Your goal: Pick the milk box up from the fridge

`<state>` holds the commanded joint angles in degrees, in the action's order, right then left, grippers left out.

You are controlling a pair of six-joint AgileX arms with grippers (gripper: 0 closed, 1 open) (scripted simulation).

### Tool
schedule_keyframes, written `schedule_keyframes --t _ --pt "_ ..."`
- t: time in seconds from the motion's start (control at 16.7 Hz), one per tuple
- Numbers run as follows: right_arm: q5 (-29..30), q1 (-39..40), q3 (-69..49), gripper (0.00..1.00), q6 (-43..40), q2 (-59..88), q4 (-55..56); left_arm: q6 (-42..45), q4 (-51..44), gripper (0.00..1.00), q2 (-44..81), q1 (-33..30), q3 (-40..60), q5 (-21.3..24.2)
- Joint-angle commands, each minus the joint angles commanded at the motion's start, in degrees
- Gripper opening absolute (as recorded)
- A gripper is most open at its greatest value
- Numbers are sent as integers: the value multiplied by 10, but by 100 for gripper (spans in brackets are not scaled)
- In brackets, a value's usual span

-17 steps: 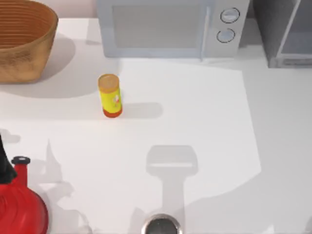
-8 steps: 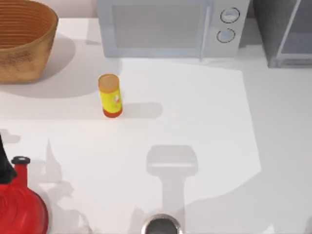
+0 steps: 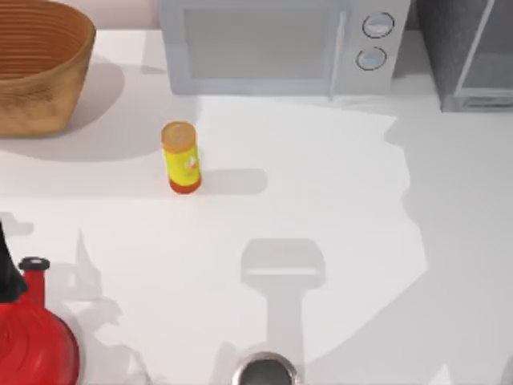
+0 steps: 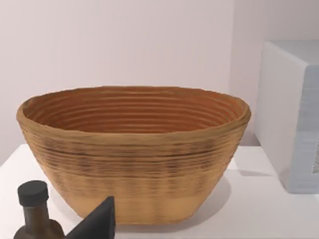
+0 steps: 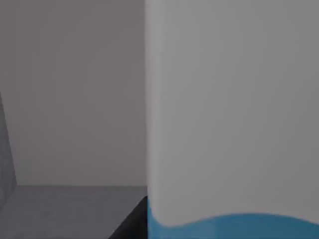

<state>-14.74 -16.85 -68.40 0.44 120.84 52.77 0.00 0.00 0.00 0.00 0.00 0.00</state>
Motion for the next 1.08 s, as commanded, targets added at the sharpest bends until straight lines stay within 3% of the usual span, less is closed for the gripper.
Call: schedule_keyframes --t 0.3,0.78,1.08 --pt "-3 -6 24 0 -2 -17 10 0 0 100 0 0 0 0" --pt "-44 -42 238 0 2 -147 85 0 0 100 0 0 0 0" --pt "-47 -42 251 0 3 -154 91 0 0 100 0 0 0 0"
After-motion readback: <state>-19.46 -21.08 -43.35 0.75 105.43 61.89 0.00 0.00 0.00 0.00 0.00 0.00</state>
